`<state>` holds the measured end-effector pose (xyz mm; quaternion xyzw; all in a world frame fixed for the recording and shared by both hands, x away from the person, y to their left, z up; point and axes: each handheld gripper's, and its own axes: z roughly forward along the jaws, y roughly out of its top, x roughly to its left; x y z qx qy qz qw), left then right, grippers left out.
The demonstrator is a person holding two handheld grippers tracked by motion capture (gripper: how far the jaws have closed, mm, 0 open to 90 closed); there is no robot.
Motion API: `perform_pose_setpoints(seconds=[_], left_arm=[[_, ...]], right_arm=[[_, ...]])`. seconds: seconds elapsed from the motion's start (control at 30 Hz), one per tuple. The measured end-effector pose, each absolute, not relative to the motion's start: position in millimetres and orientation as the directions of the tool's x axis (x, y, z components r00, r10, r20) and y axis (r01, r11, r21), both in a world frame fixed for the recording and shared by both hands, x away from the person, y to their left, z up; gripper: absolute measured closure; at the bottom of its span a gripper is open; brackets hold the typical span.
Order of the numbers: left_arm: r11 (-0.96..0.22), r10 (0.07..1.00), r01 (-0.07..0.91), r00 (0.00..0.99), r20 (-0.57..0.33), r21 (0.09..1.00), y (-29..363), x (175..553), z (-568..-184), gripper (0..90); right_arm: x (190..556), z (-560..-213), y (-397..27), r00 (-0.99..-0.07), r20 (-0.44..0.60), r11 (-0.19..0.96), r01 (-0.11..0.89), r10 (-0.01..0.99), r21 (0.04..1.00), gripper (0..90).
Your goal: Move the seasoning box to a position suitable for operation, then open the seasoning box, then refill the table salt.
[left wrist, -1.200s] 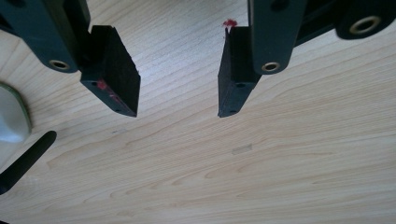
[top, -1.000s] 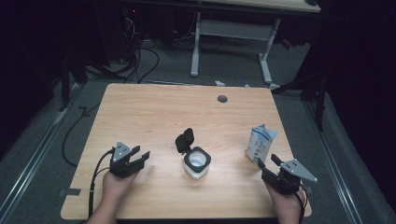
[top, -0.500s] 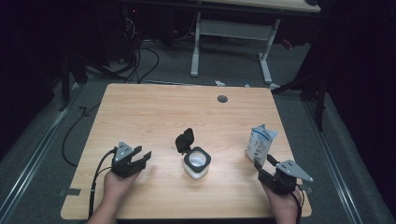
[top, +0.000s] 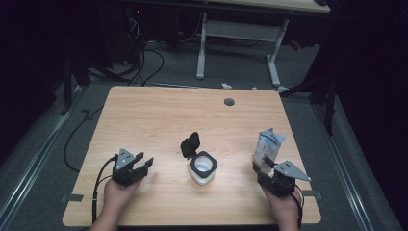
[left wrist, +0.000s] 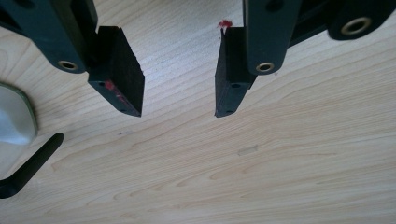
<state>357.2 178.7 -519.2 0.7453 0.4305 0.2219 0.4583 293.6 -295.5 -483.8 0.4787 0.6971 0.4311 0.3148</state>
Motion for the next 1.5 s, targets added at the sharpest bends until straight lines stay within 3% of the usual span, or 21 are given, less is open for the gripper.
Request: perform_pose_setpoints(seconds=[0.8, 1.03, 1.27, 1.5], left_arm=[[-0.196, 0.840, 0.441, 0.537, -0.082, 0.876, 171.1, 341.9, -511.8, 53.1], [-0.183, 0.841, 0.456, 0.531, -0.101, 0.871, 157.5, 351.5, -507.4, 61.6], [-0.142, 0.825, 0.458, 0.544, -0.150, 0.878, 140.3, 358.4, -496.4, 78.0], [-0.168, 0.807, 0.438, 0.576, -0.133, 0.883, 118.2, 364.1, -485.5, 86.1]], right_arm=[[319.2, -510.3, -243.9, -0.470, -0.056, 0.287, 0.436, 0.881, 0.853, 54.8], [318.0, -514.3, -240.9, -0.492, -0.052, 0.299, 0.438, 0.869, 0.848, 66.1], [314.2, -518.0, -233.8, -0.526, -0.060, 0.329, 0.434, 0.848, 0.839, 81.2], [310.6, -519.7, -226.8, -0.541, -0.072, 0.350, 0.432, 0.838, 0.831, 84.2]])
